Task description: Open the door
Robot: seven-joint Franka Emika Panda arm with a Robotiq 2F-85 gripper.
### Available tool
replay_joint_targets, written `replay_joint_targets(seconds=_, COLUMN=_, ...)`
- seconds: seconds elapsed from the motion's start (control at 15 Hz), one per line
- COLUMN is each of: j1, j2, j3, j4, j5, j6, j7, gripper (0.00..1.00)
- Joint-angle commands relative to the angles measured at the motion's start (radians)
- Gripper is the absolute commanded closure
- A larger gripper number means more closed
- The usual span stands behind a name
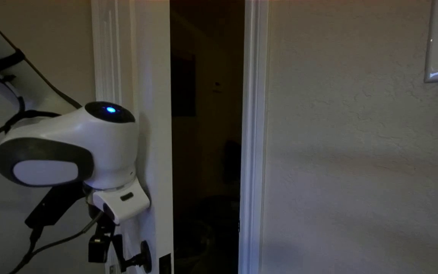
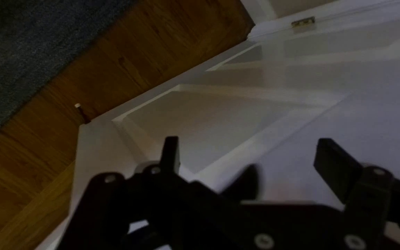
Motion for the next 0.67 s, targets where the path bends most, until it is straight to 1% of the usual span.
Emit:
replay_joint_targets(seconds=0.0, j1=0.083, j2=-0.117, j3=0.019, j4=0.017, j5=-0.003, j6=-0.076, j7=-0.051, gripper=0.00)
replay_joint_targets(seconds=0.13, j1=0.108, j2=-0.152, j3=0.035, j4=0.046, j5=0.011, j6=-0.113, j7=-0.112, gripper=0.00)
replay_joint_targets(seconds=0.27, j1=0.111, j2=-0.198, j3=0.041, j4=0.062, j5=0.024, j6=-0.196, j7=-0.196, gripper=0.00)
replay_joint_targets(seconds=0.4, j1=0.104, j2=-0.236, j3=0.027, j4=0.067, j5=0.018, j6=-0.323, j7=-0.279, gripper=0.00)
replay_joint_targets(seconds=0.47, j1=0.101, j2=-0.258, j3=0.006, j4=0.063, j5=-0.014, j6=-0.407, j7=-0.289, gripper=0.00)
replay_joint_targets(seconds=0.6, j1=0.102, j2=-0.300, j3=-0.035, j4=0.040, j5=-0.063, j6=-0.496, j7=-0.275, gripper=0.00)
